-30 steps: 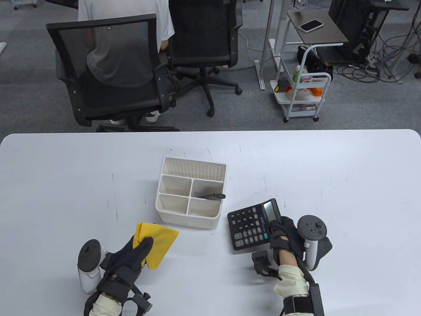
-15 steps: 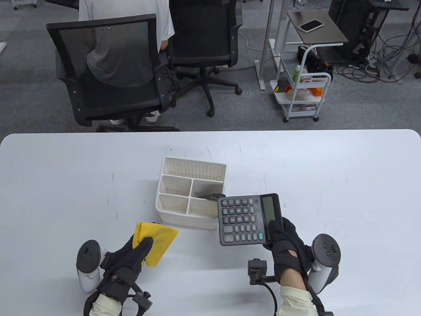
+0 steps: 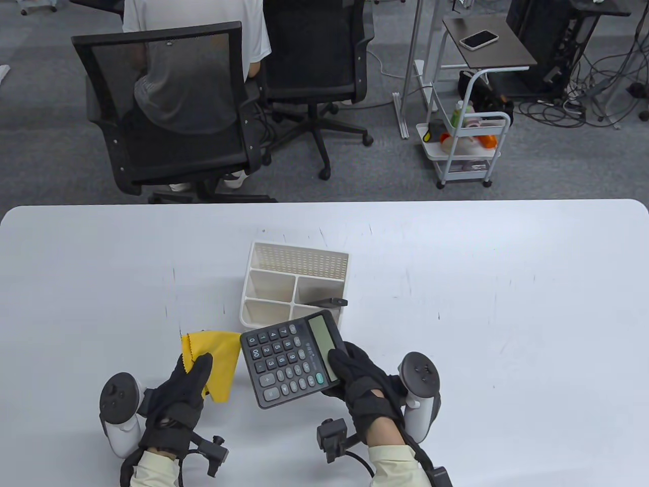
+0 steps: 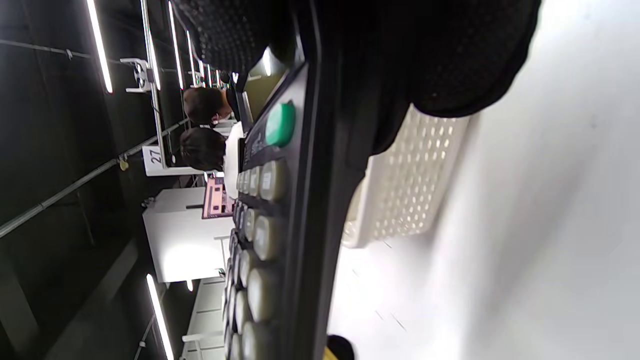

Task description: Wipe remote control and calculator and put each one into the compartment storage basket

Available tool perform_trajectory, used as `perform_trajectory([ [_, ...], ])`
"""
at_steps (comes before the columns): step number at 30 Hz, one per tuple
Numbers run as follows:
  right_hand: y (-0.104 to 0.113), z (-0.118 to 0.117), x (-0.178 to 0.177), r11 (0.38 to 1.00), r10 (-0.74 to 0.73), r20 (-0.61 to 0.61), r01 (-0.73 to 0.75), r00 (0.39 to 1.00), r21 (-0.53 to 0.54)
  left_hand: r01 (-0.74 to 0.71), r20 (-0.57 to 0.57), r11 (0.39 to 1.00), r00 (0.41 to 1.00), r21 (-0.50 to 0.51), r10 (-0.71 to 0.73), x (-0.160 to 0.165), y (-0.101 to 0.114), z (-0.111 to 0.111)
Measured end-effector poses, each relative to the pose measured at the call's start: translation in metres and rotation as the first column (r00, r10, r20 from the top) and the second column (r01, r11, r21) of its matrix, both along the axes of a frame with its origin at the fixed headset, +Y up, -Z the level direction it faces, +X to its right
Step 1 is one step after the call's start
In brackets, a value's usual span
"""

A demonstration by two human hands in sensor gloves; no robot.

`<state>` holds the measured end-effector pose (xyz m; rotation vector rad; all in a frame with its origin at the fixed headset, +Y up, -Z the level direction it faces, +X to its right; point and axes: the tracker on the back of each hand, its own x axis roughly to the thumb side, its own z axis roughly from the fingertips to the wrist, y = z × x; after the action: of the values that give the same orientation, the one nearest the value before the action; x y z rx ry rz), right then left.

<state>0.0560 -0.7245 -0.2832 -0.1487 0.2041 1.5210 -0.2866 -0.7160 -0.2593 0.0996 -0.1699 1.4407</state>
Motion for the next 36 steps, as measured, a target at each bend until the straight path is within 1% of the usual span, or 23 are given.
perform_trajectory([
  [2, -0.003, -0.003, -0.009, 0.998, 0.054, 0.003, -0.054, 0.999, 0.016, 0.031, -0.042, 0.999, 0.999, 0.045, -0.029, -0.001, 0.005, 0.002],
  [3, -0.005, -0.004, -0.015, 0.996, 0.084, 0.011, -0.084, 0.996, 0.035, 0.069, -0.056, 0.995, 0.996, 0.077, -0.065, 0.0, 0.008, 0.003],
  [5, -0.01, -0.005, -0.023, 0.994, 0.096, 0.032, -0.097, 0.995, 0.051, 0.175, -0.063, 0.974, 0.984, 0.143, -0.168, 0.005, 0.015, 0.006],
  [7, -0.016, -0.004, -0.029, 0.996, 0.073, 0.055, -0.076, 0.996, 0.054, 0.293, -0.06, 0.937, 0.956, 0.192, -0.287, 0.014, 0.02, 0.008],
  [9, -0.024, -0.003, -0.034, 0.997, 0.034, 0.072, -0.039, 0.997, 0.063, 0.424, -0.062, 0.872, 0.904, 0.245, -0.422, 0.026, 0.024, 0.011],
  [10, -0.028, -0.002, -0.037, 0.998, 0.003, 0.078, -0.007, 0.997, 0.058, 0.514, -0.076, 0.812, 0.854, 0.275, -0.515, 0.035, 0.025, 0.012],
  [11, -0.031, -0.001, -0.038, 0.999, -0.027, 0.082, 0.023, 0.996, 0.048, 0.608, -0.09, 0.736, 0.785, 0.298, -0.612, 0.044, 0.026, 0.014],
  [12, -0.031, 0.001, -0.039, 0.998, -0.044, 0.088, 0.04, 0.995, 0.046, 0.659, -0.095, 0.684, 0.738, 0.313, -0.668, 0.05, 0.026, 0.015],
  [13, -0.031, 0.002, -0.04, 0.997, -0.058, 0.102, 0.053, 0.993, 0.051, 0.737, -0.108, 0.59, 0.65, 0.33, -0.752, 0.06, 0.025, 0.016],
  [15, -0.029, 0.003, -0.039, 0.996, -0.058, 0.119, 0.049, 0.991, 0.074, 0.832, -0.146, 0.437, 0.506, 0.343, -0.85, 0.073, 0.023, 0.019],
  [16, -0.027, 0.003, -0.038, 0.995, -0.052, 0.124, 0.041, 0.991, 0.089, 0.869, -0.173, 0.351, 0.428, 0.349, -0.887, 0.079, 0.022, 0.021],
  [17, -0.027, 0.004, -0.036, 0.994, -0.049, 0.127, 0.037, 0.991, 0.101, 0.893, -0.194, 0.278, 0.361, 0.355, -0.912, 0.085, 0.02, 0.023],
  [18, -0.027, 0.004, -0.036, 0.993, -0.056, 0.127, 0.042, 0.99, 0.107, 0.905, -0.207, 0.238, 0.323, 0.352, -0.924, 0.088, 0.019, 0.023],
  [20, -0.026, 0.005, -0.035, 0.992, -0.081, 0.112, 0.068, 0.99, 0.11, 0.933, -0.25, 0.112, 0.204, 0.342, -0.947, 0.095, 0.016, 0.025],
  [22, -0.026, 0.004, -0.034, 0.989, -0.091, 0.084, 0.08, 0.992, 0.124, 0.939, -0.289, 0.034, 0.139, 0.342, -0.947, 0.098, 0.015, 0.026],
  [23, -0.028, 0.003, -0.034, 0.986, -0.114, 0.036, 0.108, 0.993, 0.128, 0.936, -0.315, 0.005, 0.124, 0.353, -0.941, 0.099, 0.014, 0.027],
  [26, -0.029, -0.001, -0.031, 0.979, -0.161, -0.077, 0.169, 0.984, 0.117, 0.92, -0.328, -0.023, 0.117, 0.392, -0.937, 0.098, 0.015, 0.028],
  [29, -0.029, -0.004, -0.028, 0.983, -0.139, -0.15, 0.155, 0.979, 0.099, 0.902, -0.326, -0.018, 0.138, 0.432, -0.935, 0.096, 0.017, 0.03],
  [30, -0.029, -0.004, -0.027, 0.986, -0.127, -0.147, 0.141, 0.981, 0.093, 0.897, -0.323, -0.012, 0.147, 0.442, -0.935, 0.097, 0.017, 0.03],
  [31, -0.03, -0.003, -0.027, 0.987, -0.122, -0.134, 0.135, 0.983, 0.092, 0.897, -0.322, -0.014, 0.144, 0.441, -0.936, 0.098, 0.017, 0.03],
  [33, -0.031, -0.003, -0.026, 0.989, -0.103, -0.107, 0.113, 0.989, 0.098, 0.899, -0.335, -0.041, 0.119, 0.435, -0.935, 0.1, 0.016, 0.03],
  [36, -0.029, -0.002, -0.023, 0.989, -0.091, -0.064, 0.098, 0.994, 0.114, 0.913, -0.397, -0.11, 0.061, 0.394, -0.916, 0.104, 0.015, 0.031],
])
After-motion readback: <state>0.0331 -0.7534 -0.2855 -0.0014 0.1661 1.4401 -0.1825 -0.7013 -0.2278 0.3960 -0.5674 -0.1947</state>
